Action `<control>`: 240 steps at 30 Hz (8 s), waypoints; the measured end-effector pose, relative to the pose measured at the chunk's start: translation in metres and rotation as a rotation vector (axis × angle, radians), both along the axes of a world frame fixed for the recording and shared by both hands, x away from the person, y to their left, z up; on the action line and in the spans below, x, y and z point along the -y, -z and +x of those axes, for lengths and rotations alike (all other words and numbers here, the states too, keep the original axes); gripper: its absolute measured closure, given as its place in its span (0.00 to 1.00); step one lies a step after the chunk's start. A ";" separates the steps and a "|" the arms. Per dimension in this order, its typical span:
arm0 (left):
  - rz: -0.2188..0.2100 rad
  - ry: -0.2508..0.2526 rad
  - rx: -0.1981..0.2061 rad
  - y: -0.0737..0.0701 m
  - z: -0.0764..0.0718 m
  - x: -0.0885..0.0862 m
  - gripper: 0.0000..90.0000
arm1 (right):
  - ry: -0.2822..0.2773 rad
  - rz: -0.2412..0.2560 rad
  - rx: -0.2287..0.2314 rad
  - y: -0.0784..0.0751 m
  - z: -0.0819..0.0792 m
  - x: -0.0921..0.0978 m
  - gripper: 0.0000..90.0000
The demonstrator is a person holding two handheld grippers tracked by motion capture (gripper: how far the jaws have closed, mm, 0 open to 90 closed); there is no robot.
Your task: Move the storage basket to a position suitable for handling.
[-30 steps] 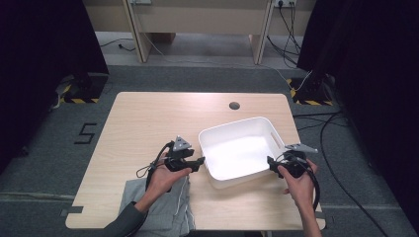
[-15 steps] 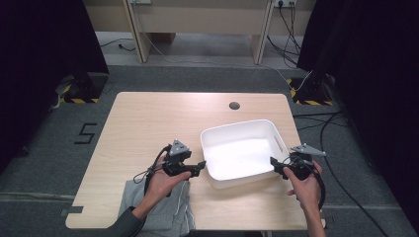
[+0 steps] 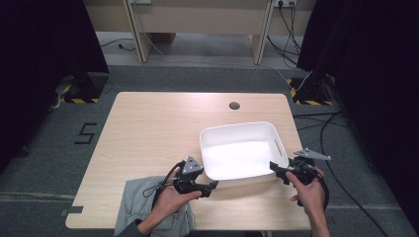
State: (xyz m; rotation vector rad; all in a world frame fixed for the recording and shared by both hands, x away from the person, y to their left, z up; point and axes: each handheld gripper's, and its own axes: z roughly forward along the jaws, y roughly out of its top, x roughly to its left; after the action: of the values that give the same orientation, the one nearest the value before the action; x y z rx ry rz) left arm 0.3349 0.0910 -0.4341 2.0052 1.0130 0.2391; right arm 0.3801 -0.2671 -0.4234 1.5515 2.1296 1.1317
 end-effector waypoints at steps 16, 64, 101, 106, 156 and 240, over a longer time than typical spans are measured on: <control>0.006 -0.094 -0.038 0.001 0.033 -0.041 0.37 | -0.030 -0.020 0.006 0.003 0.018 -0.041 0.34; -0.041 -0.240 -0.007 -0.010 0.045 -0.117 0.51 | -0.145 0.031 0.041 0.010 0.033 -0.100 0.41; -0.005 -0.325 -0.018 -0.004 0.076 -0.116 0.51 | -0.142 -0.059 0.046 0.018 0.077 -0.127 0.39; -0.076 -0.324 -0.031 -0.006 0.076 -0.122 0.48 | -0.132 -0.036 0.043 0.018 0.079 -0.125 0.40; -0.006 -0.338 -0.085 0.024 -0.084 -0.210 0.26 | -0.390 0.058 0.069 0.028 -0.035 -0.161 0.24; -0.028 -0.109 -0.157 0.046 -0.054 -0.102 0.31 | -0.305 -0.015 0.009 0.064 -0.023 -0.127 0.37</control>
State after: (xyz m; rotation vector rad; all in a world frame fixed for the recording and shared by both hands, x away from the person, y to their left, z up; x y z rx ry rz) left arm 0.2811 0.1931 -0.4800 1.9700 1.2194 0.1264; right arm 0.3571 -0.1400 -0.4871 1.2399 2.4206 1.2069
